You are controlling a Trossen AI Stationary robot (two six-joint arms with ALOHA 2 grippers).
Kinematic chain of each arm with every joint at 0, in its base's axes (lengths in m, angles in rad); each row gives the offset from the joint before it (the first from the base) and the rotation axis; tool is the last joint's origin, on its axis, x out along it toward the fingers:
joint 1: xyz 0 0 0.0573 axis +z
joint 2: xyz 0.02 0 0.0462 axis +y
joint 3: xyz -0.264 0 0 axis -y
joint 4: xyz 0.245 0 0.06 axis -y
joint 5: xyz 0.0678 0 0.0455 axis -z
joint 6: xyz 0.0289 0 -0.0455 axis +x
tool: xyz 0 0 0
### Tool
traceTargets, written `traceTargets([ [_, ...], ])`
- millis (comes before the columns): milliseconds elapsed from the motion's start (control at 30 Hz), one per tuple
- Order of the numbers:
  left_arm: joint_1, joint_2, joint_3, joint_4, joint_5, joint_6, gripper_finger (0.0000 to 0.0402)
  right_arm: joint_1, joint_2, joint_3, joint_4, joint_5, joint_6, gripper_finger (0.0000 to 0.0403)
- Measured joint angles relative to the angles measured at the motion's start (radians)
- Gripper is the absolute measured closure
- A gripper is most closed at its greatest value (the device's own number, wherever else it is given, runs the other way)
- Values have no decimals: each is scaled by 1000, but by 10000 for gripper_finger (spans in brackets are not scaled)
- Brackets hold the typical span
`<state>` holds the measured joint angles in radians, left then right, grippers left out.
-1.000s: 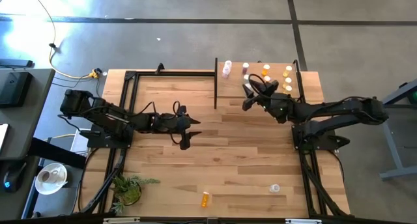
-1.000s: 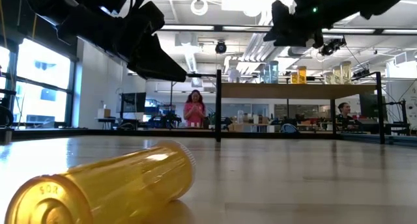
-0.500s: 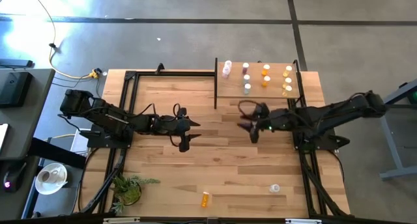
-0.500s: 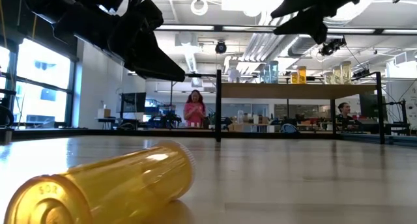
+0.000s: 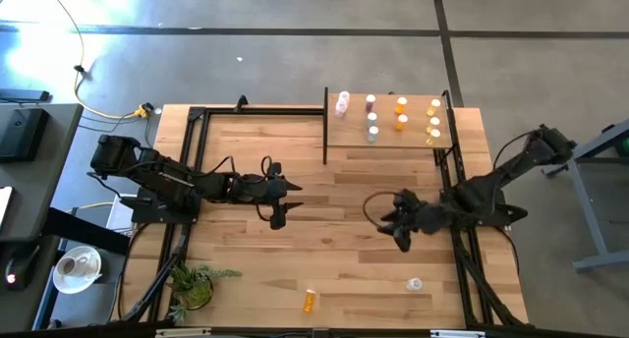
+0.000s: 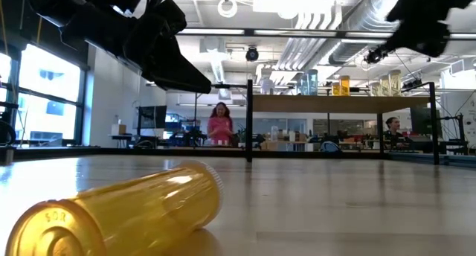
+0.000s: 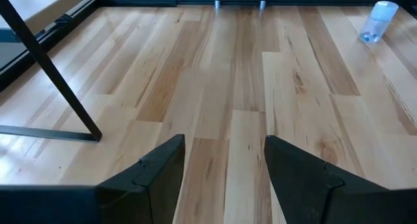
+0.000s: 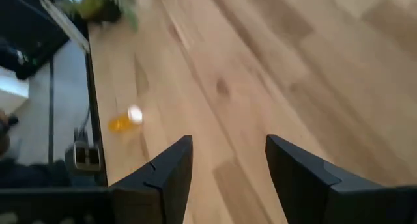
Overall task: Pick and place medicine bottles onto shelf by color
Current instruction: Put the transparent pill bottle on the shelf aligned with the other transparent pill bottles
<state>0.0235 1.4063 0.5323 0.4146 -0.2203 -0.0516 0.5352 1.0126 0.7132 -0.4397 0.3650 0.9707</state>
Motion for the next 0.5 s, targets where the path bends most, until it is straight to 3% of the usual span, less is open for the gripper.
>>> traceTargets([
  [500,0,0,0,0,0,-56,200,319,0,0,-197,-1,308,217],
])
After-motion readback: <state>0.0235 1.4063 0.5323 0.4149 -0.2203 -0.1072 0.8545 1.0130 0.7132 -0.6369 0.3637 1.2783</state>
